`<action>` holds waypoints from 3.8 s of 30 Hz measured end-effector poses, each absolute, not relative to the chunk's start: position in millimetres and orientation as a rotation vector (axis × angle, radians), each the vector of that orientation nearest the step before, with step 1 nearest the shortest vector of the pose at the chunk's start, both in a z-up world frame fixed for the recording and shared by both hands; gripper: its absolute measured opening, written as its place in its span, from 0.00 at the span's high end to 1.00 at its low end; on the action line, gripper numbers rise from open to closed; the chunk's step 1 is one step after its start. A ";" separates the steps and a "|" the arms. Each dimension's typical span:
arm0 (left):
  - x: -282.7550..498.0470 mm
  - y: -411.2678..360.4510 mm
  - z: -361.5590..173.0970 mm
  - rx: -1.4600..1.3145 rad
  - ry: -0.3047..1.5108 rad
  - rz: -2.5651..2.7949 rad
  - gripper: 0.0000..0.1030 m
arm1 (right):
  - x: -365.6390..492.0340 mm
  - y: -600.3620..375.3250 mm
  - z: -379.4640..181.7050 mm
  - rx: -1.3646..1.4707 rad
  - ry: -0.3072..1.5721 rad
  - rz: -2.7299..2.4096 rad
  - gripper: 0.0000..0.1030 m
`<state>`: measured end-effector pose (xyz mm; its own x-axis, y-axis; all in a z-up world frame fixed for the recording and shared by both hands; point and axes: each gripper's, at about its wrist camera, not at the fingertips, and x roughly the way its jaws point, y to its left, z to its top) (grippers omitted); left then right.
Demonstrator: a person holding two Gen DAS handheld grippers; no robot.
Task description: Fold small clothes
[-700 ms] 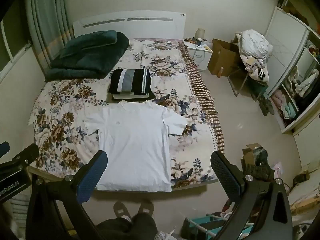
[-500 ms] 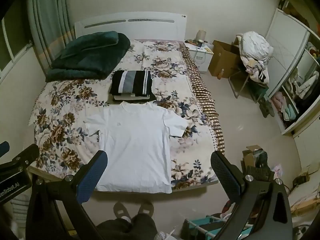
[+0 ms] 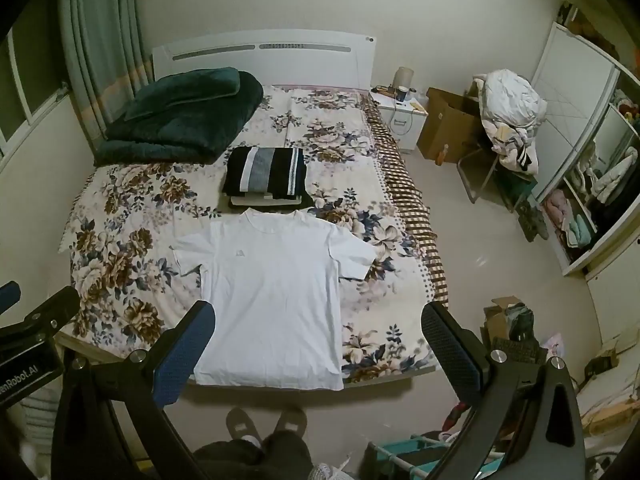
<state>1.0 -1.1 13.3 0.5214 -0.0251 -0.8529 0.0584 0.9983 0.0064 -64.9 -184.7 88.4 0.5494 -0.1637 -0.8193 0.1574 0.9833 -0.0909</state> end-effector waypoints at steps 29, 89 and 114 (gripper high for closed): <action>-1.7 0.6 20.3 0.025 1.005 -0.055 0.00 | -65.8 -180.2 102.7 -0.007 0.953 -0.186 0.00; 101.6 2.4 -56.6 0.099 0.880 0.021 0.00 | 22.9 -235.4 -18.8 0.190 1.032 -0.377 0.00; 288.2 -82.1 -478.8 0.094 1.232 0.277 0.00 | 229.8 -548.6 -569.6 1.048 1.240 -0.551 0.22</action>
